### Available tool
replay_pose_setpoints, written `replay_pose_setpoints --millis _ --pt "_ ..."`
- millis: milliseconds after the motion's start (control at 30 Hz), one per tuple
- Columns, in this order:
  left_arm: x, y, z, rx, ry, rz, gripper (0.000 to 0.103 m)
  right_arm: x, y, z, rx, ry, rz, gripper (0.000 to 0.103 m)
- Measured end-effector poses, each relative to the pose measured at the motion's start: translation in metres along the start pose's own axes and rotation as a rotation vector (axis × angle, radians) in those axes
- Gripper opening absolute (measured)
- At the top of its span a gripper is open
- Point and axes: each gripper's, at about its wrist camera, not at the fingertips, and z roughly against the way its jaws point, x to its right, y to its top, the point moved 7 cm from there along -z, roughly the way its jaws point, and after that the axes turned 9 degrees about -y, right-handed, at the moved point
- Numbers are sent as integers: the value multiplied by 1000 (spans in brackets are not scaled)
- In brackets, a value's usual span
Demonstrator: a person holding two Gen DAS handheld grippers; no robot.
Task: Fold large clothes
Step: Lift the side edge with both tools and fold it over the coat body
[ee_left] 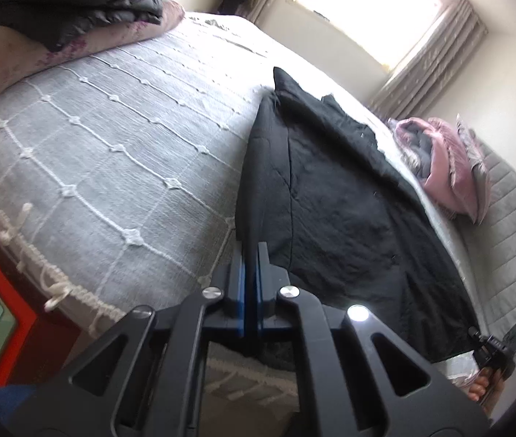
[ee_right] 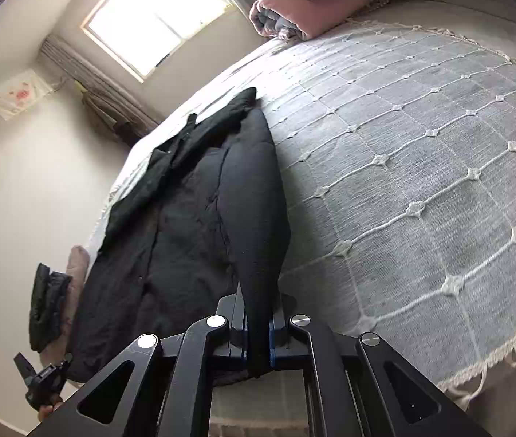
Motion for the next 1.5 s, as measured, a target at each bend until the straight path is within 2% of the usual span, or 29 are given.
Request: replay_pose_setpoints --millis 100,333,533,633,733,900,1033,1200,1300,1367,1433,1500 --pt "2 1 30 42 -17 -2 5 -1 -3 29 25 45 -3 6" --pt "24 -3 87 58 -98 -7 5 -7 -1 113 116 99 50 6" --pt "62 -8 144 105 -180 -78 5 -22 1 183 246 155 85 6" --pt "78 -4 161 118 -223 -96 5 -35 3 195 271 158 105 6" --pt "85 10 161 152 -215 -116 5 -35 12 195 279 154 103 6" --pt "85 46 133 163 -193 -77 5 -29 43 178 299 213 27 6" --pt "96 89 107 185 -167 -66 5 -38 76 157 300 229 12 6" --pt "120 150 52 184 -136 -69 5 -57 142 99 266 232 -30 6" --pt "120 198 -2 177 -79 -44 5 -75 190 54 247 209 -30 6" --pt "109 216 -41 142 -40 -32 5 -82 218 18 233 174 -18 7" --pt "90 226 -90 72 -13 8 7 -79 241 -36 169 133 -65 9" --pt "70 226 -149 -35 10 -38 8 -74 247 -86 110 74 -70 15"
